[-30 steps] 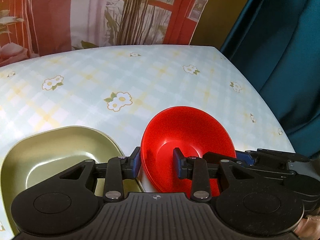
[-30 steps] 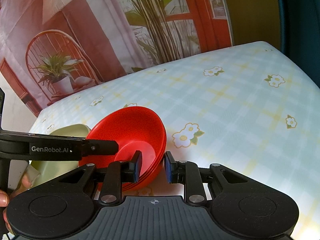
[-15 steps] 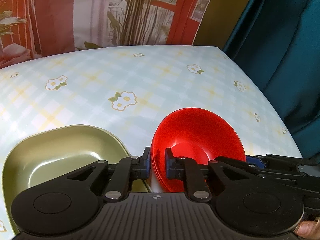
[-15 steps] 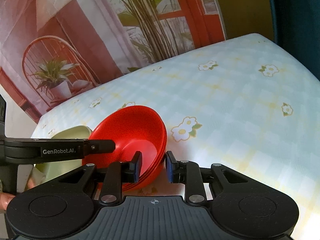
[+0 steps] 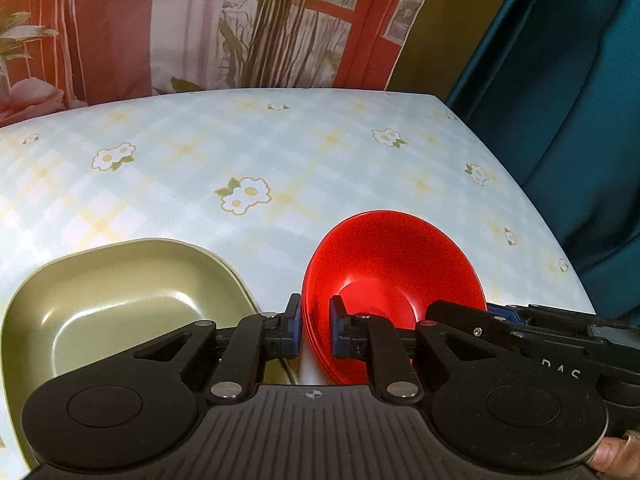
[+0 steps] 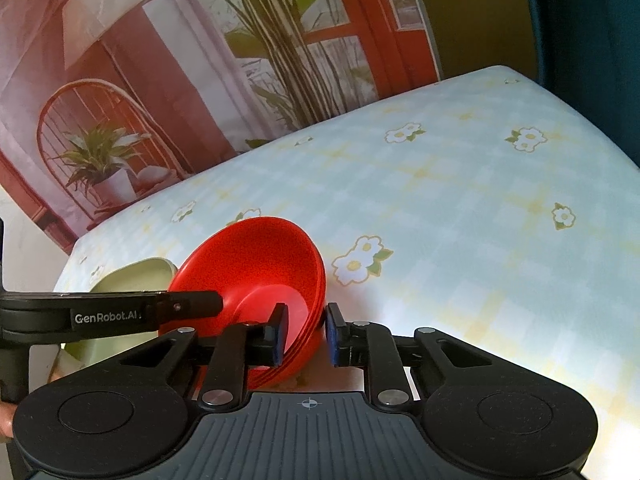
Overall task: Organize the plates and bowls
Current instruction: 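Carry the stacked red bowls with the left gripper onto the olive-green plates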
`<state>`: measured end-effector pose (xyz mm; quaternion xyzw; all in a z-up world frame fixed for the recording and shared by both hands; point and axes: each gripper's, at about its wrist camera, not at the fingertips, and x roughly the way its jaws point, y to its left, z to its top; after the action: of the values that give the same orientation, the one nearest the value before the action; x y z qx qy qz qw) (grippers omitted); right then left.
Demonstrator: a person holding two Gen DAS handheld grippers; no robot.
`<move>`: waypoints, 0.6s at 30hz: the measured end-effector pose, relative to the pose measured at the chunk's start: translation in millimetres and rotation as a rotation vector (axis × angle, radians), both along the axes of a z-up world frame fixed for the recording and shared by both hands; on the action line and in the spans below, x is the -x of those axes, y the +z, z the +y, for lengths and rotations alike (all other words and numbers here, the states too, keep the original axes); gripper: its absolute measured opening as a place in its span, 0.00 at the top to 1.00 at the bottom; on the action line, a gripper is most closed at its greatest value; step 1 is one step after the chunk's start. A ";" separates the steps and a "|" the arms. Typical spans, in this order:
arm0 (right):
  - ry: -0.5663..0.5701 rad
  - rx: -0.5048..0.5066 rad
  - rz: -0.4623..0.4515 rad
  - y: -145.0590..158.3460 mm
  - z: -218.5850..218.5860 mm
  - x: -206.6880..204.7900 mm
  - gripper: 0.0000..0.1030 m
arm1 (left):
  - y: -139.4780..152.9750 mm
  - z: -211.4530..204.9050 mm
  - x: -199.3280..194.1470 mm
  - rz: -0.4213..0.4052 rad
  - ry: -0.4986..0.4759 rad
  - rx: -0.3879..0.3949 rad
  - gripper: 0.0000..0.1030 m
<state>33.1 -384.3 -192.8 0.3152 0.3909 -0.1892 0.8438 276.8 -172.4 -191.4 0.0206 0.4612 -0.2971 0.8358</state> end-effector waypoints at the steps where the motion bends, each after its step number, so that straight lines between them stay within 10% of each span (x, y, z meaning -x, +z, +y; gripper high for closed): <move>1: -0.002 0.001 0.000 0.4 -0.9 0.0 0.84 | 0.1 0.1 0.5 -0.001 -0.001 0.000 0.86; 18: -0.012 0.031 -0.028 17.4 -2.3 4.3 0.86 | 14.7 5.6 9.8 -0.033 -0.006 0.012 0.86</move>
<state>28.8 -386.6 -175.5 0.3072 0.3742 -0.1960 0.8528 267.0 -166.9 -176.7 0.0218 0.4453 -0.3020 0.8426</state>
